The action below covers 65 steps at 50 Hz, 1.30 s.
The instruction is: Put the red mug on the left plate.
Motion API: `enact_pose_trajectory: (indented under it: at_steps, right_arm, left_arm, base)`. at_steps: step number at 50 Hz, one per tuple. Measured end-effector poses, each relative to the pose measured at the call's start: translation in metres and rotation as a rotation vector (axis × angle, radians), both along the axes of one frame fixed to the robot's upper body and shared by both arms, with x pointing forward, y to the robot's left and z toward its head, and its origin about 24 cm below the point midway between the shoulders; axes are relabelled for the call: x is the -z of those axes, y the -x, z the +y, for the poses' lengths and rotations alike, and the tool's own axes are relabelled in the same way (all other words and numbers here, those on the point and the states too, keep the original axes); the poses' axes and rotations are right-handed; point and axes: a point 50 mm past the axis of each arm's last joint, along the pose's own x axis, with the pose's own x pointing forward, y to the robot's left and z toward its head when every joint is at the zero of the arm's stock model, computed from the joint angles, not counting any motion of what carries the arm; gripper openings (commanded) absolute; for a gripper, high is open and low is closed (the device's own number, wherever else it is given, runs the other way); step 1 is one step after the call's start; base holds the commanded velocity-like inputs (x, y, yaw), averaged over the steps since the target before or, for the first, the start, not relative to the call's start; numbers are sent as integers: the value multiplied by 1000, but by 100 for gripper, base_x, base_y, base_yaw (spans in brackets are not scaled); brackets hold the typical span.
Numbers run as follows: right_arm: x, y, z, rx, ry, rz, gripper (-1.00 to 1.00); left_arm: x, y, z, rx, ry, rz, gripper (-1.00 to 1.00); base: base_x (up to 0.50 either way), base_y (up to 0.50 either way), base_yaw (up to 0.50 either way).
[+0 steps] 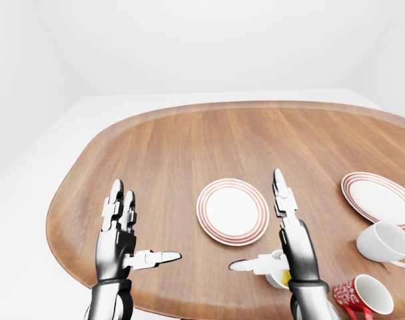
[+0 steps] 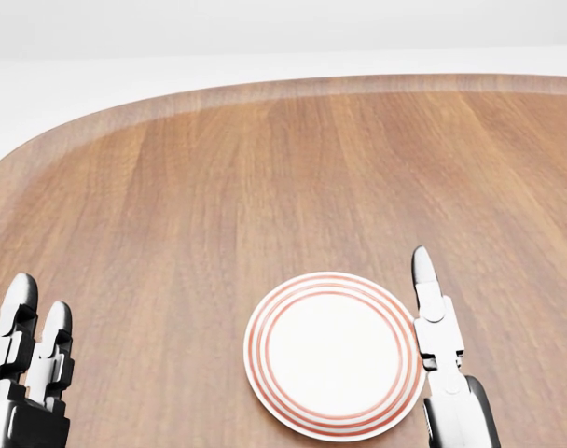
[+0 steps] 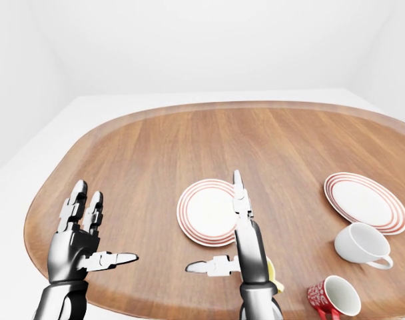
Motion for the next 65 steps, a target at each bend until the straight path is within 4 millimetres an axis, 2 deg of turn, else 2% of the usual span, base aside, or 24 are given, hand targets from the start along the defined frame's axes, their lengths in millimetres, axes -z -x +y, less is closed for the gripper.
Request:
enact_pose_trajectory:
  at_steps: [47,54,56,60,65]
  right_arm:
    - [4,-2,2,-20,25,30,100]
    - [6,-8,-3,19,49,49,100]
    - [7,-12,-8,63,67,68,100]
    - [-7,-22,-11,94,149,-11,100]
    - [-22,-35,-14,136,348,-93,100]
  left_arm:
    - [1,0,0,2,-1,6,100]
    - [1,0,0,2,-1,5,100]
    - [1,-1,0,2,0,4,100]
    - [1,-1,0,2,0,4,100]
    - [2,-2,0,3,-1,4,100]
  base:
    - [49,-8,0]
    - [6,1,0]
    - [0,0,0]
    - [0,0,0]
    - [0,0,0]
